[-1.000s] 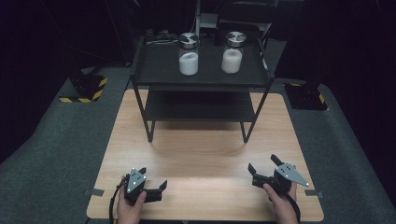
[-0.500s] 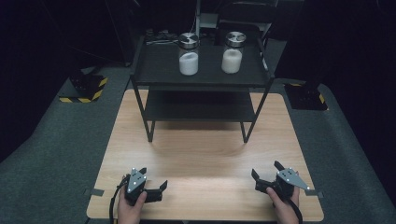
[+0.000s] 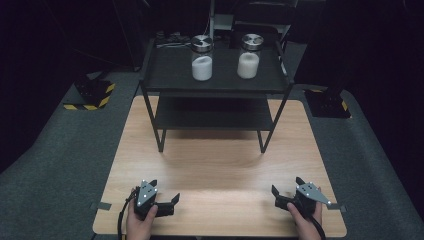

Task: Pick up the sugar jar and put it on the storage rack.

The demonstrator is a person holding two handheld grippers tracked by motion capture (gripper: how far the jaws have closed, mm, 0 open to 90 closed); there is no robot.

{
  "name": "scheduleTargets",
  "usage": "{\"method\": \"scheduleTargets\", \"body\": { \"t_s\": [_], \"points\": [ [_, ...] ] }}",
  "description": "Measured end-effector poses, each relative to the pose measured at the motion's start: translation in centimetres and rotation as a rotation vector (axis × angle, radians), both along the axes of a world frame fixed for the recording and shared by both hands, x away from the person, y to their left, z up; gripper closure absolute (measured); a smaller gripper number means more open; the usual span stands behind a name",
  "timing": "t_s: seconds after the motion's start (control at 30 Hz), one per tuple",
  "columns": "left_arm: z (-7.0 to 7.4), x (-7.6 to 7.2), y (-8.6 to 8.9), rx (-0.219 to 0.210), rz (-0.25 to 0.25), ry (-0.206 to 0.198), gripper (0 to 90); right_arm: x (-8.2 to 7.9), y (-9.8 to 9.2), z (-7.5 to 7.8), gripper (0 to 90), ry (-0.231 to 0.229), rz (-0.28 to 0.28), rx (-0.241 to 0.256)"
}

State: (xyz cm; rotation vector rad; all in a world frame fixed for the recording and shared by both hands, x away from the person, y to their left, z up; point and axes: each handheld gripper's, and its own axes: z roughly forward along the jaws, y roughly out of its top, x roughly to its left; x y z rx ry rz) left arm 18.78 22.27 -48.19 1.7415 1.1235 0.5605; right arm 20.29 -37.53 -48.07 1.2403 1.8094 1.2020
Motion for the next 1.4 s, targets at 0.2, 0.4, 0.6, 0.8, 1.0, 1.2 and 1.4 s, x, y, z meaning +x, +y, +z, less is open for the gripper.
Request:
{"method": "scheduleTargets", "body": {
  "t_s": [0.2,0.4,0.6,0.8,1.0,1.2,1.4],
  "points": [
    [0.01,0.03,-0.06,0.002,-0.005,-0.001,0.8,0.04,0.14,0.08,0.2,0.004,-0.002,-0.008],
    [0.03,0.09,-0.17,0.003,-0.008,-0.001,0.8,-0.11,0.18,0.01,0.2,-0.002,-0.013,-0.004],
    [0.01,0.11,-0.22,0.002,-0.011,-0.002,0.7,-0.15,0.28,0.05,0.2,-0.002,-0.017,-0.012],
    [0.07,0.24,-0.35,0.005,-0.016,0.0,0.7,-0.24,0.31,0.09,0.2,-0.003,-0.012,-0.02],
    [0.07,0.37,-0.48,0.004,-0.022,0.0,0.8,-0.3,0.02,0.08,0.2,0.002,-0.018,0.0],
    [0.05,0.44,-0.53,0.002,-0.023,0.001,0.8,-0.19,-0.2,0.16,0.1,0.016,-0.03,0.015],
    [0.01,0.57,-0.6,-0.001,-0.026,0.001,0.7,-0.33,0.14,0.17,0.2,0.005,-0.013,-0.019]
  ]
}}
